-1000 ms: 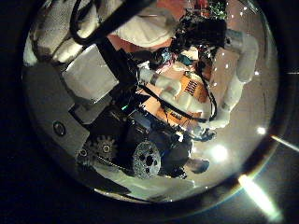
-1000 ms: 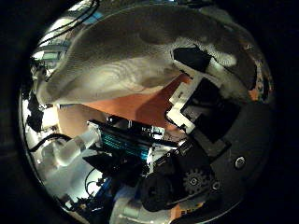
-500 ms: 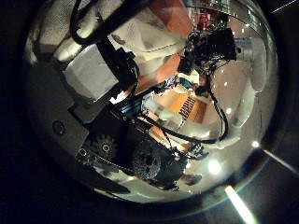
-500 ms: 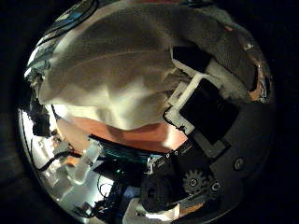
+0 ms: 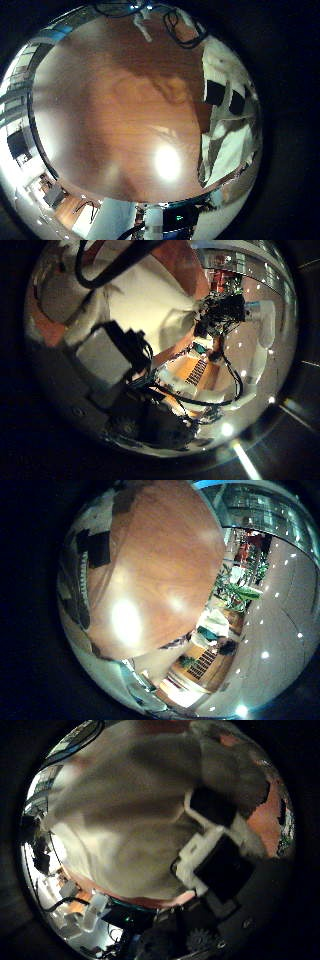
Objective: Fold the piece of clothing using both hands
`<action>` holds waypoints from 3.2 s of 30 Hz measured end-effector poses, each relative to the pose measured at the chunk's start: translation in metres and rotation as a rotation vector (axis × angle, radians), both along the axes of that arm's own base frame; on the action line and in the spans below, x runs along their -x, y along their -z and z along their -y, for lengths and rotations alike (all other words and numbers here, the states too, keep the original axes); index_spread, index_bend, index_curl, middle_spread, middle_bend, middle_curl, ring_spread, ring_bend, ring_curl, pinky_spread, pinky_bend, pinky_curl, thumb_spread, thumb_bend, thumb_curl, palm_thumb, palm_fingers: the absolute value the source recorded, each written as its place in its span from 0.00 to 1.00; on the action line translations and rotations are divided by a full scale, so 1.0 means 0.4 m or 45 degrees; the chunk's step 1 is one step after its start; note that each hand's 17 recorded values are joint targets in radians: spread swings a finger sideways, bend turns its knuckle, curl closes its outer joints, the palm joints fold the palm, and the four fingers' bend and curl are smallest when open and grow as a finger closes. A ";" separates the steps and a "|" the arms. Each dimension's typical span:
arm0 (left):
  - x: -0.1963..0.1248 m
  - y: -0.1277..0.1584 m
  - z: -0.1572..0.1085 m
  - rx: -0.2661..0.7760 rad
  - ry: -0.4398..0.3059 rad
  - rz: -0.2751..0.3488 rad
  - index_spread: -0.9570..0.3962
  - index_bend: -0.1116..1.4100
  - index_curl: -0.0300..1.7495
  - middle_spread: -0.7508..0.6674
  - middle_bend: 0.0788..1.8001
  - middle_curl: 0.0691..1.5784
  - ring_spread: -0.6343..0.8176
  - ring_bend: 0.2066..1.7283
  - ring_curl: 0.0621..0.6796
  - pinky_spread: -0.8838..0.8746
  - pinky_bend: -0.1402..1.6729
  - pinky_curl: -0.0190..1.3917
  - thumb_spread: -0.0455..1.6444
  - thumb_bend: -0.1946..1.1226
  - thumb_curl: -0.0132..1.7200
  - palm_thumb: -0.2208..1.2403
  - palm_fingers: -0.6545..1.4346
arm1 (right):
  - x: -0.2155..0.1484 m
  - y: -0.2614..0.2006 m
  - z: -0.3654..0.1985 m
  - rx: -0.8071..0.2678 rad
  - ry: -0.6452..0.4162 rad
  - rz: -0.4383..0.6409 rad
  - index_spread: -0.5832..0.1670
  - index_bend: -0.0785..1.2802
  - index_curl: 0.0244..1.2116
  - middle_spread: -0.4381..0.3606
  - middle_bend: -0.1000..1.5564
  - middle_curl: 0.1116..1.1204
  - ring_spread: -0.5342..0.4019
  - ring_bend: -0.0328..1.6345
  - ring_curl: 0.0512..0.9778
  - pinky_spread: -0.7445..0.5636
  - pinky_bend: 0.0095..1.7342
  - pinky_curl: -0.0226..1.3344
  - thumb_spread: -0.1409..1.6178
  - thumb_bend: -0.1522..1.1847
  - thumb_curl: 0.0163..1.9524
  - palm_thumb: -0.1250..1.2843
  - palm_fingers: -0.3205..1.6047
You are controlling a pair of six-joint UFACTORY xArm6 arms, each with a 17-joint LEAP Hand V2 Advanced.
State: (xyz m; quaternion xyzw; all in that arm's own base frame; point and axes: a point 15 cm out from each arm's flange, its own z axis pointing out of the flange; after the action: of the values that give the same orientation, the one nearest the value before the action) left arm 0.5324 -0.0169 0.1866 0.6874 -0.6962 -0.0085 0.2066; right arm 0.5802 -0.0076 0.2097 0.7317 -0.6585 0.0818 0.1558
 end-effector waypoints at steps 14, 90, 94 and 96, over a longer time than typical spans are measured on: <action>-0.017 -0.074 -0.073 -0.021 -0.049 0.092 0.56 0.18 0.54 0.53 0.07 0.44 0.27 0.57 0.70 0.25 0.50 0.62 0.68 0.13 0.29 0.62 0.37 | -0.036 -0.237 0.110 -0.310 0.211 0.317 0.20 0.19 0.43 0.27 0.38 0.44 0.37 0.63 0.47 0.55 0.55 0.47 0.79 0.08 0.20 0.43 0.25; 0.412 -0.048 0.231 0.042 0.309 0.065 0.66 0.20 0.30 0.60 0.06 0.22 0.42 0.37 0.43 0.48 0.27 0.50 0.69 0.13 0.27 0.61 0.45 | 0.452 -0.136 0.200 -0.390 0.405 -0.384 0.40 0.82 0.72 0.37 0.85 0.65 0.37 0.86 0.63 0.40 0.74 0.57 0.74 0.18 0.33 0.80 0.76; 0.415 -0.075 0.205 0.041 0.292 0.084 0.66 0.20 0.30 0.60 0.06 0.22 0.42 0.36 0.42 0.48 0.27 0.50 0.69 0.13 0.26 0.61 0.45 | 0.425 -0.203 0.067 -0.272 0.286 -0.326 0.40 0.82 0.72 0.38 0.85 0.65 0.37 0.86 0.63 0.40 0.74 0.57 0.74 0.16 0.34 0.81 0.76; 0.419 -0.084 0.181 0.041 0.271 0.090 0.66 0.20 0.30 0.60 0.06 0.22 0.42 0.36 0.42 0.48 0.26 0.50 0.69 0.13 0.26 0.61 0.46 | 0.412 -0.241 0.018 -0.184 0.258 -0.289 0.40 0.82 0.71 0.38 0.85 0.65 0.37 0.87 0.63 0.40 0.74 0.58 0.73 0.15 0.34 0.81 0.76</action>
State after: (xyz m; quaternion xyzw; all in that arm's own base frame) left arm 0.3649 -0.0891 0.2203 0.6061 -0.7721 0.0050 0.1908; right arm 0.4154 -0.0148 0.3060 0.6755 -0.7112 -0.0651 0.1834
